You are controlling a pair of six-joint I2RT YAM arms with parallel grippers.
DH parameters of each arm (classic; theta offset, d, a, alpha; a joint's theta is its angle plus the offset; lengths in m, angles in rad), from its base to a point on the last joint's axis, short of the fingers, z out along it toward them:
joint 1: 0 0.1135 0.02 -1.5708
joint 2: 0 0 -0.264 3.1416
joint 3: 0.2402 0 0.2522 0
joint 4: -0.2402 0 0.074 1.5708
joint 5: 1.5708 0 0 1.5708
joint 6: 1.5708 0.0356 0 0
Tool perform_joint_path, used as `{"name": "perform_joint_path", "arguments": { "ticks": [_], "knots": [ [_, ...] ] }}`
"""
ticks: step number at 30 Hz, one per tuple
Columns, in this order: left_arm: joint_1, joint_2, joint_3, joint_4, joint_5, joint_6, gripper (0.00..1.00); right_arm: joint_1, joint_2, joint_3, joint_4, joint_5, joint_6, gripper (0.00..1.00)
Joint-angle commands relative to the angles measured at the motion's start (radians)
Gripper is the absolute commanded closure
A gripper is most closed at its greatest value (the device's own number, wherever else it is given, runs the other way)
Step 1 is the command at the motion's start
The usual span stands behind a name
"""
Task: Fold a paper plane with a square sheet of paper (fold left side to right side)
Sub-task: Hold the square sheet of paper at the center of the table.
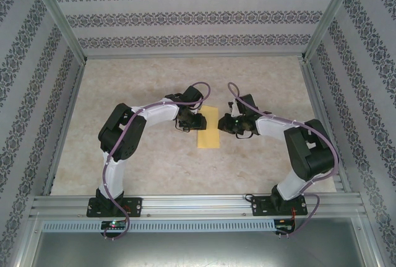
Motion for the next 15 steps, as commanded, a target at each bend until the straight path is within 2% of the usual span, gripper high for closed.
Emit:
{"name": "perform_joint_path", "arguments": {
  "ticks": [1,15],
  "knots": [
    [-0.032,0.086,-0.017,-0.015,-0.023,0.022,0.55,0.019,0.028,0.031,0.002,-0.013,0.004,0.88],
    [-0.034,0.091,-0.012,-0.015,-0.020,0.020,0.55,0.034,0.081,0.054,-0.035,0.006,-0.009,0.88]
  ]
}}
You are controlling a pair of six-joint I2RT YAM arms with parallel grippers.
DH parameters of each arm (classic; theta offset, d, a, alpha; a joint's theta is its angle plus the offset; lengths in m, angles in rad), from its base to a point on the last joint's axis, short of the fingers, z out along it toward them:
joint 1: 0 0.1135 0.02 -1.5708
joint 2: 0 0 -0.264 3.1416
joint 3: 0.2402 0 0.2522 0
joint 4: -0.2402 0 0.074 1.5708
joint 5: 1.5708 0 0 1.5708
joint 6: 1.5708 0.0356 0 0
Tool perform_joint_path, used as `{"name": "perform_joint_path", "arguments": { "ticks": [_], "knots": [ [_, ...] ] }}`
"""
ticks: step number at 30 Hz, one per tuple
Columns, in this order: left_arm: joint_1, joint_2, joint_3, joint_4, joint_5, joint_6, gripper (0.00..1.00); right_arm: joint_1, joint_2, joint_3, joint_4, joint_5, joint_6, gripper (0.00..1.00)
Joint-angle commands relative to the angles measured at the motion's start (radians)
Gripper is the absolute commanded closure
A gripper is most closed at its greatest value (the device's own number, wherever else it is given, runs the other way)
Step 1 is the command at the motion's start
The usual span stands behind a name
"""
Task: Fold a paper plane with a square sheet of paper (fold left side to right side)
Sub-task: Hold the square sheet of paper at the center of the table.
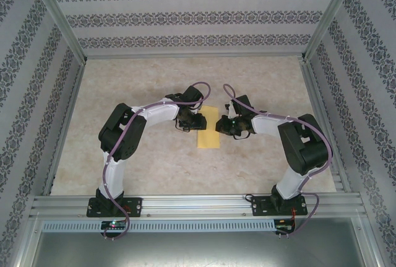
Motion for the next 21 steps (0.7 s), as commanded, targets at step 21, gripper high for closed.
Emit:
{"name": "perform_joint_path", "arguments": {
  "ticks": [21],
  "knots": [
    [-0.012,-0.017,-0.029,0.003,-0.018,0.025,0.52,0.013,0.101,0.075,-0.201,0.062,-0.096,0.89]
  ]
}}
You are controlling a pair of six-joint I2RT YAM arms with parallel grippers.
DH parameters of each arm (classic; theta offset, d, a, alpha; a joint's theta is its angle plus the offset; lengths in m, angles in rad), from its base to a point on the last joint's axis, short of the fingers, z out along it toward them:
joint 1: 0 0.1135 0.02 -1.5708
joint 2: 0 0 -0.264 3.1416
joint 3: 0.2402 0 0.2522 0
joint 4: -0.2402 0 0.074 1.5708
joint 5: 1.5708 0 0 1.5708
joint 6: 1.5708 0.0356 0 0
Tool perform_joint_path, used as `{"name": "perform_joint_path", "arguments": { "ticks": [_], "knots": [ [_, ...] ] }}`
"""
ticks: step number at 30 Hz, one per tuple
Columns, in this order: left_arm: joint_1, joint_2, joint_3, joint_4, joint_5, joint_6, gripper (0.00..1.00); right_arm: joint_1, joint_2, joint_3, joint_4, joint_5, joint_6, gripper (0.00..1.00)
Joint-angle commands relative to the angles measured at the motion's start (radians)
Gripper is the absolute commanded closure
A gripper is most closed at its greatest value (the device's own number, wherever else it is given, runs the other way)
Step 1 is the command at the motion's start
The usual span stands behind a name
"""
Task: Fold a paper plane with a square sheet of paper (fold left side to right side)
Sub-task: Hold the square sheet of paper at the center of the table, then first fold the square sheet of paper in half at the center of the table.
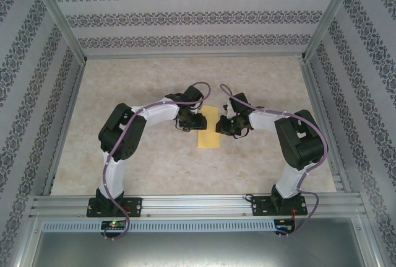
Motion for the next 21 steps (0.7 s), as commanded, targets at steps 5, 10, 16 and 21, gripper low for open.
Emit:
{"name": "perform_joint_path", "arguments": {
  "ticks": [5,10,16,21],
  "knots": [
    [0.019,-0.119,-0.083,0.072,0.017,0.015,0.48,0.013,0.052,-0.003,-0.075,0.048,-0.030,0.89],
    [0.031,-0.199,-0.135,0.125,0.027,0.001,0.48,0.014,0.051,-0.001,-0.076,0.052,-0.032,0.89],
    [0.030,-0.184,-0.188,0.313,0.195,-0.047,0.62,0.014,0.049,0.000,-0.077,0.053,-0.032,0.89],
    [0.030,-0.090,-0.176,0.395,0.286,-0.080,0.71,0.014,0.048,0.000,-0.081,0.058,-0.033,0.89]
  ]
}}
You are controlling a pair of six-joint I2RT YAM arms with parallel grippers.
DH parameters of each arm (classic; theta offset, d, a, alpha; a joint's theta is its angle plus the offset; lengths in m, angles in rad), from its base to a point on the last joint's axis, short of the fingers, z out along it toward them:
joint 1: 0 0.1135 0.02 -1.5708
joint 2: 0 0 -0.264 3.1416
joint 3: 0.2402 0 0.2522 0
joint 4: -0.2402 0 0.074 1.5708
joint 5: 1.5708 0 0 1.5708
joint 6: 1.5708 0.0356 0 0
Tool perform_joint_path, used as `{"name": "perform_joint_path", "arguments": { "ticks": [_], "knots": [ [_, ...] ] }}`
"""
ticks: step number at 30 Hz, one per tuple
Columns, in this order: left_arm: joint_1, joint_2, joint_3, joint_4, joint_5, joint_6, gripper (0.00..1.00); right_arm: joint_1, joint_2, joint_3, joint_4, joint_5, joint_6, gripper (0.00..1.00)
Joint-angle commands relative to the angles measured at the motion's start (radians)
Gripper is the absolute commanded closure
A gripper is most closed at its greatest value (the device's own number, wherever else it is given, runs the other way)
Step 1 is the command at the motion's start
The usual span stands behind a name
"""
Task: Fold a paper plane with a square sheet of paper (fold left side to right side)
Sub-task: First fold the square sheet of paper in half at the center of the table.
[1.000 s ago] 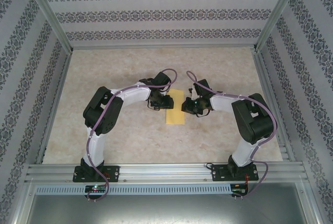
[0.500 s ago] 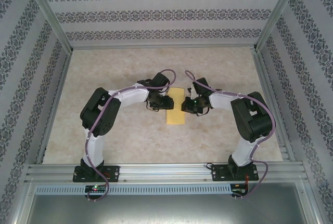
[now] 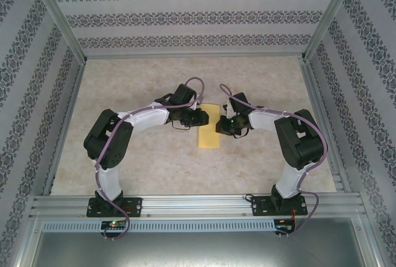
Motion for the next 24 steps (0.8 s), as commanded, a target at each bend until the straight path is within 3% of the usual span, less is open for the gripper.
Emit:
{"name": "perform_joint_path", "arguments": {
  "ticks": [1,11,24],
  "knots": [
    [0.007,0.068,0.000,0.088,0.082,-0.028,0.72,0.014,0.042,-0.007,-0.074,0.059,-0.016,0.89],
    [0.014,0.114,-0.010,0.014,-0.001,0.014,0.73,0.014,0.050,0.005,-0.104,0.064,-0.034,0.89],
    [0.068,0.062,-0.108,0.011,-0.017,0.024,0.74,0.002,0.062,0.003,-0.126,0.072,-0.046,0.89]
  ]
}}
